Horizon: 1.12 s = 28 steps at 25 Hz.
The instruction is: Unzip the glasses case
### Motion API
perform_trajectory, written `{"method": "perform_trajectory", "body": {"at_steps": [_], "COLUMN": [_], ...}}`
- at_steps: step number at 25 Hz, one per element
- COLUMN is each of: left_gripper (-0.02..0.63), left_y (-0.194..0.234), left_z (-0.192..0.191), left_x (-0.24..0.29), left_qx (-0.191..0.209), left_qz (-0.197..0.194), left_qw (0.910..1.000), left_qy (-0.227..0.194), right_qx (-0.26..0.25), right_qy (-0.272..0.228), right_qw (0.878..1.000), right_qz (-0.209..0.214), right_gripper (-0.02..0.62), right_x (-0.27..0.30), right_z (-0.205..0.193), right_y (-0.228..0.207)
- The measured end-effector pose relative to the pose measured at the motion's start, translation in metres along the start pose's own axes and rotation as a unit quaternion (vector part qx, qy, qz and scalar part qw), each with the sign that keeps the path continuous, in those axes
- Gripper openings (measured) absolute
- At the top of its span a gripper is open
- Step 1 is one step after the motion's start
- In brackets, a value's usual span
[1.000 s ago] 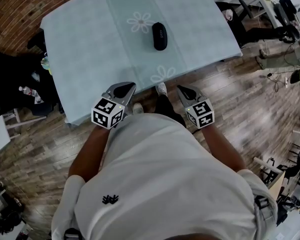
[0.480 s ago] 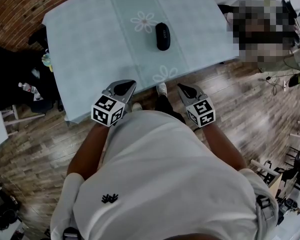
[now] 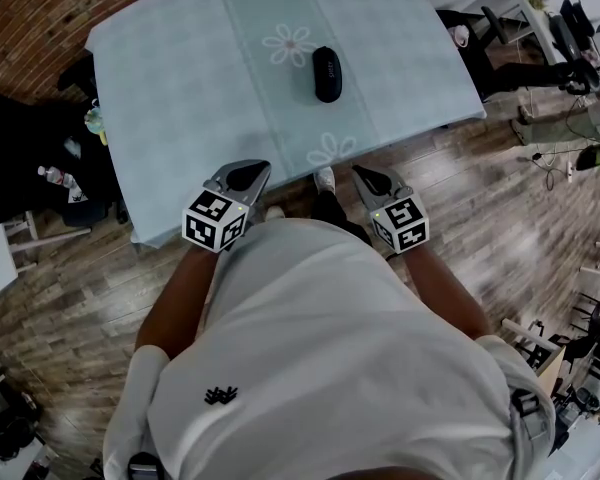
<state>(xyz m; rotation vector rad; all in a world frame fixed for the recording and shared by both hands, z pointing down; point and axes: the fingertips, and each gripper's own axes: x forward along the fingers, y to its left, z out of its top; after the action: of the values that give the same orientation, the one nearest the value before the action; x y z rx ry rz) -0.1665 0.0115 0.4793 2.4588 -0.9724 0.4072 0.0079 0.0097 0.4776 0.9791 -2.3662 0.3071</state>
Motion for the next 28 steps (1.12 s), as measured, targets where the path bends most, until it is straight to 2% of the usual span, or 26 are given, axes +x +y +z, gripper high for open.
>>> {"method": "perform_trajectory", "body": {"at_steps": [21,28], "left_gripper": [0.055,0.055], "left_y": [-0.006,-0.002], "left_z": [-0.01,-0.007], "left_x": [0.007,0.009], "left_qx": [-0.006,-0.013], "left_qz": [-0.002,0.012], "left_qw": [0.9999,0.9998], "left_qy": [0.012,0.007], "right_qx": [0.005,-0.008], "right_qy": [0.002,0.006], "right_qw": [1.0,1.0], "right_qz": [0.004,0.017], "right_gripper": [0.0,0.0], "right_x": [-0.003,0.003], "right_z": [-0.006,-0.002], "right_y": [-0.001,-0.012]}}
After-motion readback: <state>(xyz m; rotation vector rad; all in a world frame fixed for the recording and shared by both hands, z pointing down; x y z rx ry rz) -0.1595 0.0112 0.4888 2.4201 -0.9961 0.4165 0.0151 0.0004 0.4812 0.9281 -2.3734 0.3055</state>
